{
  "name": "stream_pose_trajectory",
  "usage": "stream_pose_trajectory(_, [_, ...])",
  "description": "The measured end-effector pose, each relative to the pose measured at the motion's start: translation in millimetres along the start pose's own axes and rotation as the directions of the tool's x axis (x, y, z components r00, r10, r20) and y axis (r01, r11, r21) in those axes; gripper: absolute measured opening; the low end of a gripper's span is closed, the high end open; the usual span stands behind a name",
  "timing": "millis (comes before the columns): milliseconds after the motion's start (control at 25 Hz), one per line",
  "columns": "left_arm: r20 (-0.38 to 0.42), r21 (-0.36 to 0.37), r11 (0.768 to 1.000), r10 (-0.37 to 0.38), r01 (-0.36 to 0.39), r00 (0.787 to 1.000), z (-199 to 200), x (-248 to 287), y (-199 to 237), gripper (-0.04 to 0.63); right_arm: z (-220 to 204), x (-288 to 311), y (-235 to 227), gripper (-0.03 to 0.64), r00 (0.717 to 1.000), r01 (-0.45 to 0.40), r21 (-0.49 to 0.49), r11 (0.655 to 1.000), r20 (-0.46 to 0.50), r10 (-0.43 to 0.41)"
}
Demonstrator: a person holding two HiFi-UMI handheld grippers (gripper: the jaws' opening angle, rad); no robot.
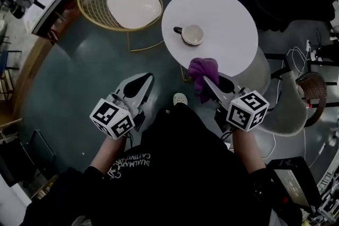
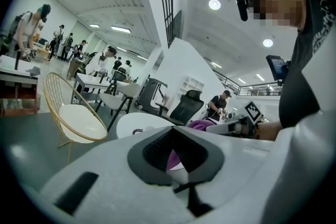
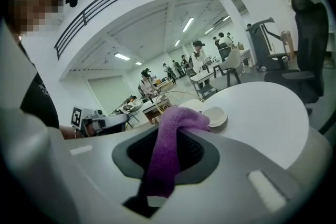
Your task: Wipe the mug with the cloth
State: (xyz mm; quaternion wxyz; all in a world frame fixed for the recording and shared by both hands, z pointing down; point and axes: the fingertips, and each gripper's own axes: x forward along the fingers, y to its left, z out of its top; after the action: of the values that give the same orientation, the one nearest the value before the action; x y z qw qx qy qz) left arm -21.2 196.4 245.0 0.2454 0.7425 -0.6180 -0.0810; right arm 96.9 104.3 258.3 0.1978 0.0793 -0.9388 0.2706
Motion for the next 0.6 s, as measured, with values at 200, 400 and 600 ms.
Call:
stream_pose_trajectory(200, [-0.011,-0.007,0.999,0.041,-0.041,0.999,9.1,48.8,23.0,-0.001,-8.6,35.8,-23.5,0.080,0.989,-0.114,0.038,0.993,-0.087,0.117])
stream_pose_trajectory(400, [-0.065,0.028,0.995,0.094,-0.092,0.993,2.2,71.0,53.9,0.000,-10.2,68.8,-28.3,0.080,0.966,-0.211,0.060,0.976,-0.138,0.218])
stream_pose_trajectory(600, [-0.104,0.040,0.992,0.123,-0.119,0.987,-11.7,90.3,79.1,0.000,-19.6,90.8,-36.3,0.080,0.949,-0.263,0.071,0.962,-0.163,0.271])
